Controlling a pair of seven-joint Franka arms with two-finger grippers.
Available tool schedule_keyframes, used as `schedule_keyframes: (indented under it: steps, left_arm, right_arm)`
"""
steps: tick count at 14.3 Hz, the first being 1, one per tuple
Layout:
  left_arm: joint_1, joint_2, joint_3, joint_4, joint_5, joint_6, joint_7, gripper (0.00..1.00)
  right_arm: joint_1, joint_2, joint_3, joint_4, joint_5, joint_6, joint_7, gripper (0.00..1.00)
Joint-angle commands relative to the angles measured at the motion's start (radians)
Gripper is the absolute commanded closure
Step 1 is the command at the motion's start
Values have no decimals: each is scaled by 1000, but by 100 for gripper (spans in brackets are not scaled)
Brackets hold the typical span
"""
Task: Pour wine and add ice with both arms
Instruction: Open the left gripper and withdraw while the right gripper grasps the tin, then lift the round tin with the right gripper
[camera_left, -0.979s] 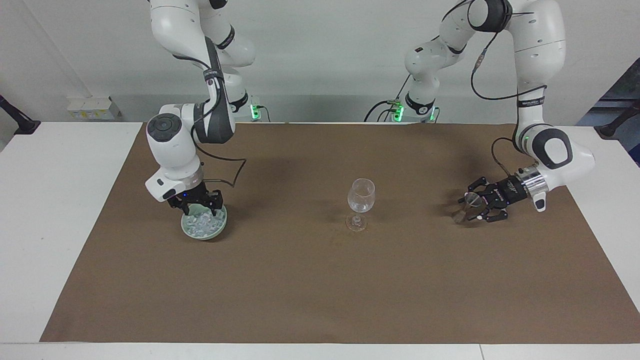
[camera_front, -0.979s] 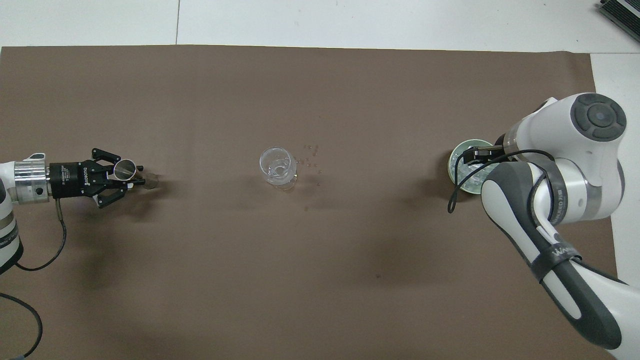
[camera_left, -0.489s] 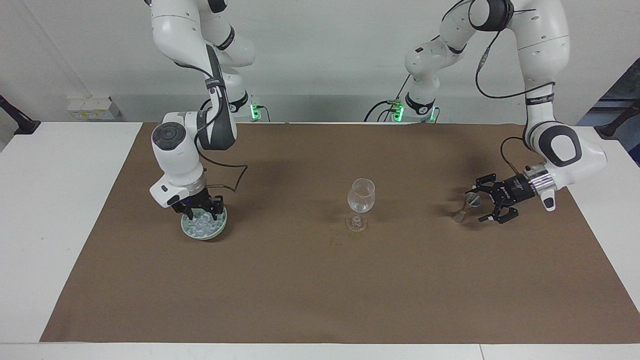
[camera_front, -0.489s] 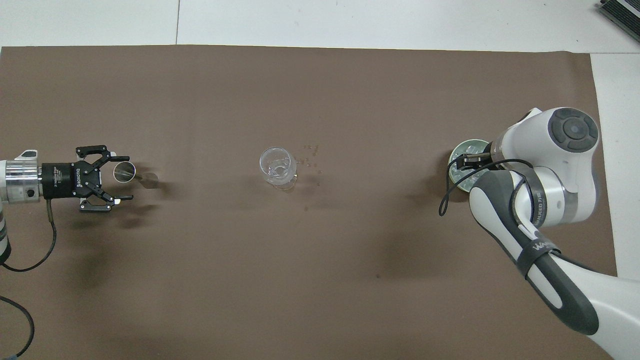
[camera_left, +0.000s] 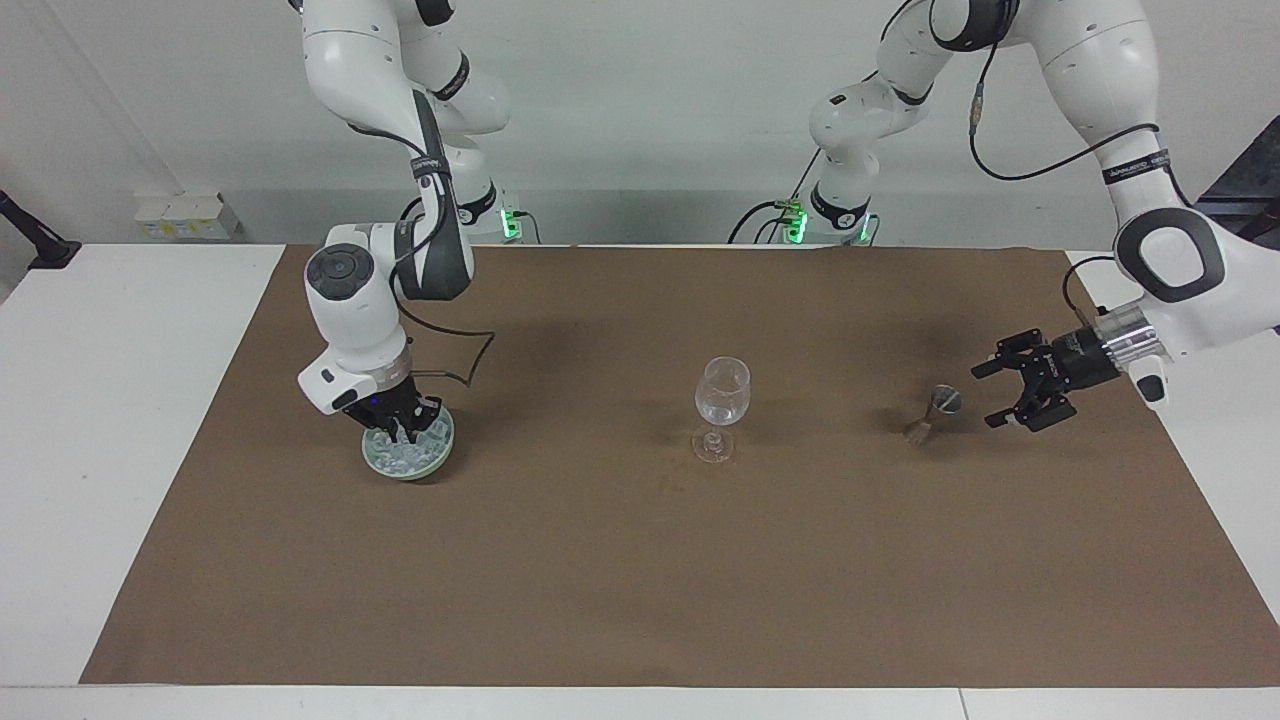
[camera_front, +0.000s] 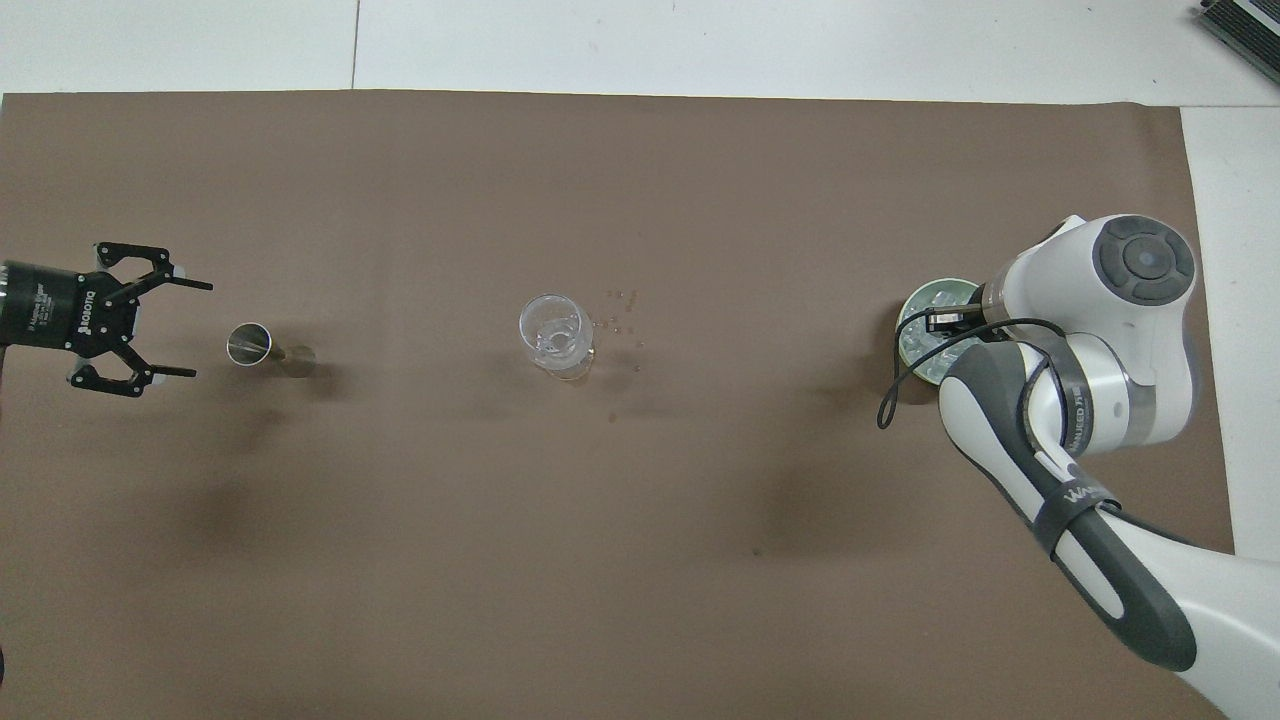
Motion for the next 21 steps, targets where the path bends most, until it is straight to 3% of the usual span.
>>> schedule_keyframes:
  steps: [1, 7, 15, 17, 21]
  left_arm:
    - [-16, -34, -8, 35, 67, -24, 99, 0]
    - [-105, -103, -13, 108, 221, -10, 207, 0]
    - [-240, -161, -15, 182, 486, -7, 572, 0]
    - [-285, -196, -19, 181, 570, 5, 638, 0]
    - [-332, -252, -22, 170, 629, -13, 699, 0]
  right_arm:
    - [-4, -34, 3, 8, -23, -30, 29, 100]
    - [-2, -147, 15, 89, -5, -199, 76, 100]
    - [-5, -290, 28, 154, 84, -414, 69, 100]
    - [-5, -296, 28, 171, 107, -428, 73, 100]
    - [-2, -287, 57, 180, 136, -383, 79, 100]
